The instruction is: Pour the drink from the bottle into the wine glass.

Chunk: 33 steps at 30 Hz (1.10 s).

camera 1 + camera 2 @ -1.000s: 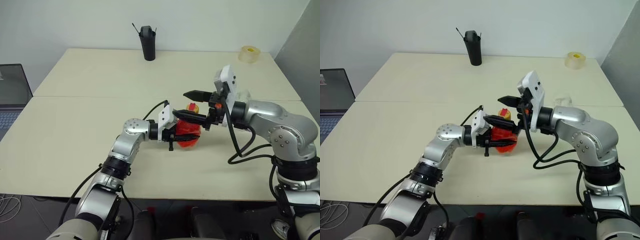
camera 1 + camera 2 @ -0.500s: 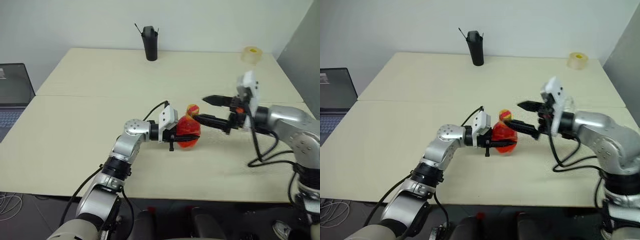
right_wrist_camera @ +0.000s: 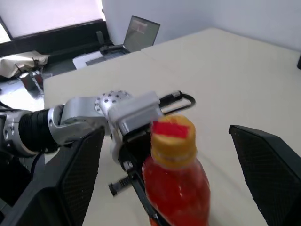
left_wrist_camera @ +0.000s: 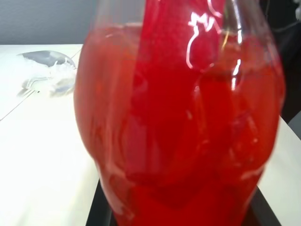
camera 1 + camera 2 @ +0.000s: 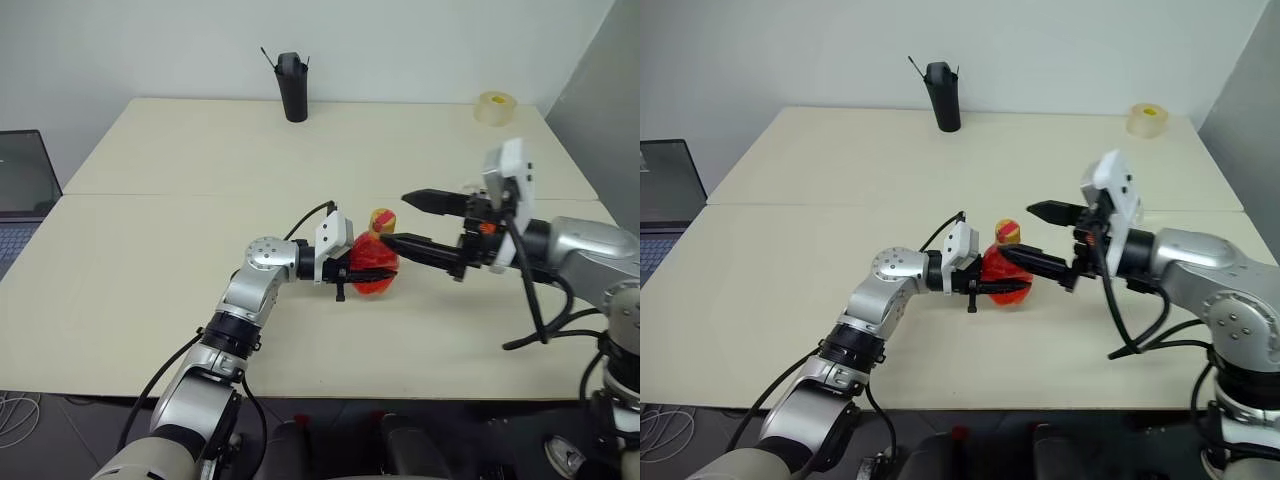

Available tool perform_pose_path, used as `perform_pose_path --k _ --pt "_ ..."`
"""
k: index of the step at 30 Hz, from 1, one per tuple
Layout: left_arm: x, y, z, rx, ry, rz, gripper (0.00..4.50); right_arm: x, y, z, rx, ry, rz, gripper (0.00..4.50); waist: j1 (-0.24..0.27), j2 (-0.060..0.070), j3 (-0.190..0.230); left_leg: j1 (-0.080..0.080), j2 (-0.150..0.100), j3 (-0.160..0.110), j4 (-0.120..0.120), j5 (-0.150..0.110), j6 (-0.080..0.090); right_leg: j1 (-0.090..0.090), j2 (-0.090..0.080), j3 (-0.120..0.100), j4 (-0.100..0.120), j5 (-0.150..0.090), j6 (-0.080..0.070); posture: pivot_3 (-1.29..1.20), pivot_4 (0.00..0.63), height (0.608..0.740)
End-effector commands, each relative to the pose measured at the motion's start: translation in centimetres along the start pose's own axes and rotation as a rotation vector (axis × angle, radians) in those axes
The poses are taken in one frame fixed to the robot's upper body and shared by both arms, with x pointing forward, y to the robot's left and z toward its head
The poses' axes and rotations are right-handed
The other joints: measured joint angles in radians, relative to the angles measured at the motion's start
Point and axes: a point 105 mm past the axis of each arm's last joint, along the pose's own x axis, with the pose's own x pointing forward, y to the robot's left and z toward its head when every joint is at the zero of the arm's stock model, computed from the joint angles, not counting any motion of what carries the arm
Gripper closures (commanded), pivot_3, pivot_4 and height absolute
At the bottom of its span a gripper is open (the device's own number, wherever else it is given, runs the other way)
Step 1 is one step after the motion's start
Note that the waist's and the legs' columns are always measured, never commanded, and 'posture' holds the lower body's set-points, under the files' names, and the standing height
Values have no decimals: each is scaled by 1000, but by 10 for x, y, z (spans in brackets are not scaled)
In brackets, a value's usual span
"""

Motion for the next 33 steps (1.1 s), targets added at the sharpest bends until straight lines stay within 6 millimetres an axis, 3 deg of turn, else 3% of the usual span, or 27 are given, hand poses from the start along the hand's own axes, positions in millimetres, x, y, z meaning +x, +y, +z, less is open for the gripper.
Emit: perform_pose_path --k 1,5,17,33 --pt "2 3 19 66 -49 0 3475 8 -4 4 -11 -9 -51 0 3 0 0 0 0 0 0 0 0 0 0 0 0 0 0 0 150 740" --pt "4 1 19 63 -54 1 3475 14 4 3 2 -20 -30 0 5 0 0 -1 -1 0 0 0 0 0 -2 -1 -1 0 0 0 150 740" --pt "4 1 19 63 -53 7 3475 26 -15 0 62 -28 -108 0 0 0 0 -1 0 0 0 0 0 -1 -2 -1 0 0 0 0 150 740" --pt "3 0 17 62 -41 7 3475 -1 -17 -8 90 -10 -113 0 0 0 0 -1 0 0 0 0 0 -1 -1 -1 0 0 0 0 150 740"
